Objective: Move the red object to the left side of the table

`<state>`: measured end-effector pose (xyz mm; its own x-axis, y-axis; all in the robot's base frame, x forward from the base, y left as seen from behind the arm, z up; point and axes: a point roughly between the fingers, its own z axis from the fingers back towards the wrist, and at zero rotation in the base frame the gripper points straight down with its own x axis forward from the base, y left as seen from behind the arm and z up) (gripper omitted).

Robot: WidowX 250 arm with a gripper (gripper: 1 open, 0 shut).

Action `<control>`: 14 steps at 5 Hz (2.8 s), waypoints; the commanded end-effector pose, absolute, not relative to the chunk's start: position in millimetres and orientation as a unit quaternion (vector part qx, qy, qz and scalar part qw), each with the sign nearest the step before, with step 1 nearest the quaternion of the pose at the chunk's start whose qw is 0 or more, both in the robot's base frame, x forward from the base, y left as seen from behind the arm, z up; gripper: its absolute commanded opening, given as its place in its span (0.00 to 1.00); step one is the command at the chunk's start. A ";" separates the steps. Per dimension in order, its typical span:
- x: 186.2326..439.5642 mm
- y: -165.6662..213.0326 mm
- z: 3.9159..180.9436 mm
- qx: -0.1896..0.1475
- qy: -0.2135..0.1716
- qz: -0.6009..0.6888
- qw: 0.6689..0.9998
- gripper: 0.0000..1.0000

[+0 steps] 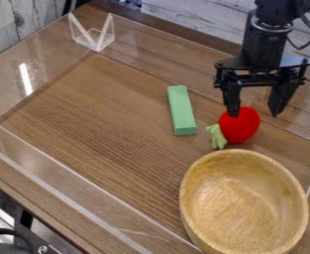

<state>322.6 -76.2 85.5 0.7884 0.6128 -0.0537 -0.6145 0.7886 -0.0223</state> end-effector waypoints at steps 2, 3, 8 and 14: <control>334.2 -79.9 68.5 -0.018 0.002 0.267 0.963 1.00; 335.0 -79.6 52.9 -0.010 0.007 0.235 0.972 1.00; 346.9 -47.5 145.7 -0.051 -0.030 0.256 0.965 1.00; 332.1 -71.6 83.2 0.007 -0.010 0.300 0.954 1.00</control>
<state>327.1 -69.1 60.2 0.8144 0.5797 -0.0277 -0.5777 0.8143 0.0555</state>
